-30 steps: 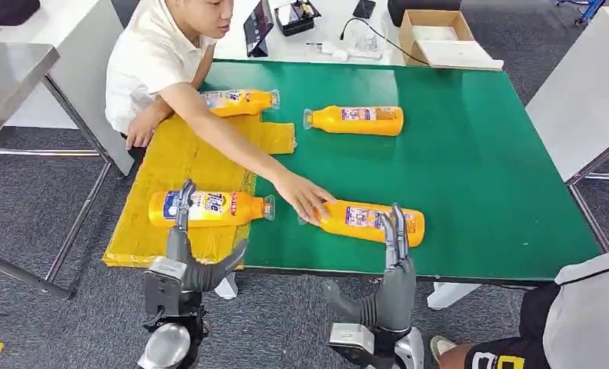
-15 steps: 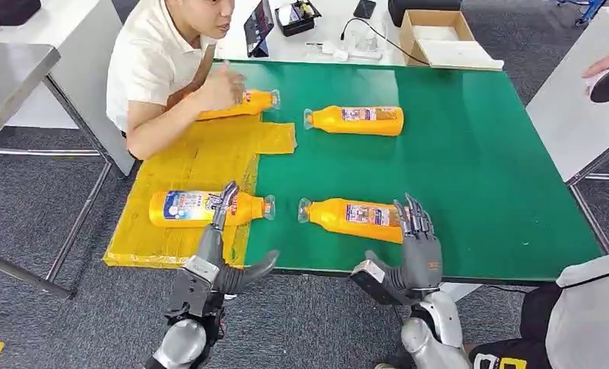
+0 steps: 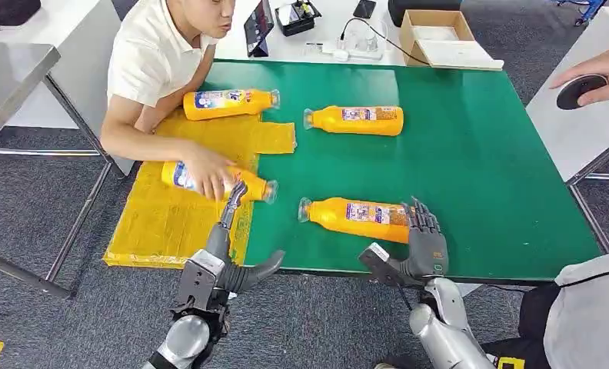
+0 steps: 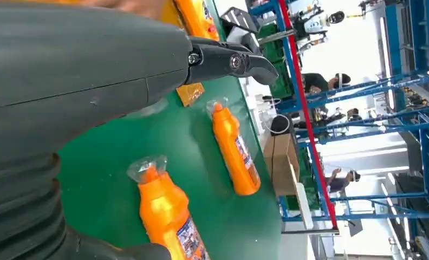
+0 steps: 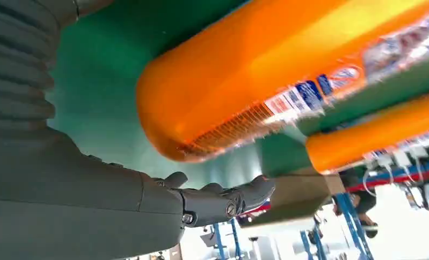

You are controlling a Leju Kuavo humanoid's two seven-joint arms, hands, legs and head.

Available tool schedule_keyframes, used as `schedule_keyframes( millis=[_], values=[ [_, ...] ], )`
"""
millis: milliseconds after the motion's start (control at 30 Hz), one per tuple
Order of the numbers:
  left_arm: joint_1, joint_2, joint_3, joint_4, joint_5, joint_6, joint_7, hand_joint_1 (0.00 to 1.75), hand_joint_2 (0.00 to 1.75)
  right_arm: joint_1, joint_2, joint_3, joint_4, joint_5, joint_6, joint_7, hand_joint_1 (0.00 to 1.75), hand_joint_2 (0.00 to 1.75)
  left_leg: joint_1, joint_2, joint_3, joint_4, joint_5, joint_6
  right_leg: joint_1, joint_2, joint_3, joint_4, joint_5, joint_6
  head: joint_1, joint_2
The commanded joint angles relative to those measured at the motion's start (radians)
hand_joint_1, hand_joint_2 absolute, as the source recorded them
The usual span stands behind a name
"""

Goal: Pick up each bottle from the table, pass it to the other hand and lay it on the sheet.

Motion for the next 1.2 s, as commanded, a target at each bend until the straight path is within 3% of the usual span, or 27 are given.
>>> schedule_keyframes(
  millis=[33, 400, 533, 633, 767, 900, 933, 967, 1000, 1200],
  values=[
    [-0.057, 0.011, -0.038, 0.080, 0.010, -0.019, 0.009, 0.00, 1.75, -0.128, -0.019, 0.044, 0.200, 0.032, 0.062, 0.073, 0.00, 1.75, 0.002, 0.001, 0.005, 0.000, -0.002, -0.003, 0.002, 0.001, 0.005, 0.000, -0.002, -0.004, 0.000, 0.000],
    [-0.079, 0.005, -0.041, 0.082, 0.044, -0.062, 0.030, 0.00, 1.75, -0.200, -0.002, 0.081, 0.222, 0.087, 0.127, 0.121, 0.00, 1.75, 0.001, 0.002, 0.003, 0.000, -0.001, -0.002, 0.001, 0.001, 0.003, 0.000, -0.001, -0.003, 0.000, 0.000],
    [-0.085, 0.001, -0.029, 0.106, 0.156, -0.176, 0.088, 0.00, 1.75, -0.212, 0.004, 0.089, 0.227, 0.099, 0.162, 0.144, 0.00, 1.75, 0.001, 0.001, 0.004, 0.000, -0.002, -0.002, 0.002, 0.001, 0.004, 0.000, -0.001, -0.003, 0.000, 0.000],
    [-0.086, 0.002, -0.026, 0.112, 0.167, -0.183, 0.091, 0.00, 1.75, -0.219, 0.005, 0.088, 0.241, 0.097, 0.191, 0.157, 0.00, 1.75, 0.002, 0.002, 0.005, 0.000, -0.002, -0.002, 0.002, 0.002, 0.004, 0.000, -0.001, -0.003, 0.000, 0.000],
    [-0.086, -0.003, -0.021, 0.116, 0.175, -0.183, 0.095, 0.00, 1.75, -0.230, 0.006, 0.083, 0.268, 0.092, 0.274, 0.195, 0.00, 1.75, 0.001, 0.001, 0.003, 0.000, 0.000, -0.002, 0.001, 0.000, 0.003, 0.000, 0.000, -0.002, 0.000, 0.000],
    [-0.091, -0.007, -0.022, 0.130, 0.181, -0.186, 0.100, 0.00, 1.75, -0.246, 0.000, 0.087, 0.302, 0.082, 0.459, 0.265, 0.00, 1.75, 0.003, 0.002, 0.007, 0.000, -0.002, -0.004, 0.003, 0.001, 0.007, -0.001, -0.001, -0.005, 0.000, 0.000],
    [-0.096, -0.009, -0.024, 0.139, 0.183, -0.187, 0.102, 0.00, 1.75, -0.249, -0.003, 0.080, 0.312, 0.072, 0.487, 0.274, 0.12, 1.75, 0.002, 0.001, 0.005, 0.000, -0.001, -0.003, 0.002, 0.000, 0.005, -0.001, -0.001, -0.003, 0.001, 0.000],
    [-0.098, -0.010, -0.024, 0.142, 0.184, -0.188, 0.102, 0.00, 1.75, -0.247, -0.005, 0.079, 0.311, 0.071, 0.486, 0.273, 1.06, 1.75, 0.002, 0.001, 0.005, 0.000, -0.001, -0.003, 0.002, 0.000, 0.005, -0.001, -0.001, -0.003, 0.000, 0.000],
    [-0.103, -0.011, -0.026, 0.151, 0.185, -0.188, 0.103, 0.00, 1.75, -0.251, -0.006, 0.082, 0.326, 0.073, 0.511, 0.284, 1.38, 1.75, 0.003, 0.001, 0.006, 0.000, -0.001, -0.003, 0.003, 0.000, 0.006, -0.001, -0.001, -0.004, 0.000, 0.000],
    [-0.104, -0.011, -0.026, 0.153, 0.185, -0.189, 0.103, 0.00, 1.75, -0.251, -0.008, 0.083, 0.326, 0.073, 0.517, 0.288, 1.38, 1.75, 0.002, 0.001, 0.013, -0.001, 0.001, -0.002, 0.002, 0.000, 0.011, -0.003, 0.001, -0.003, 0.001, 0.000]
  ],
)
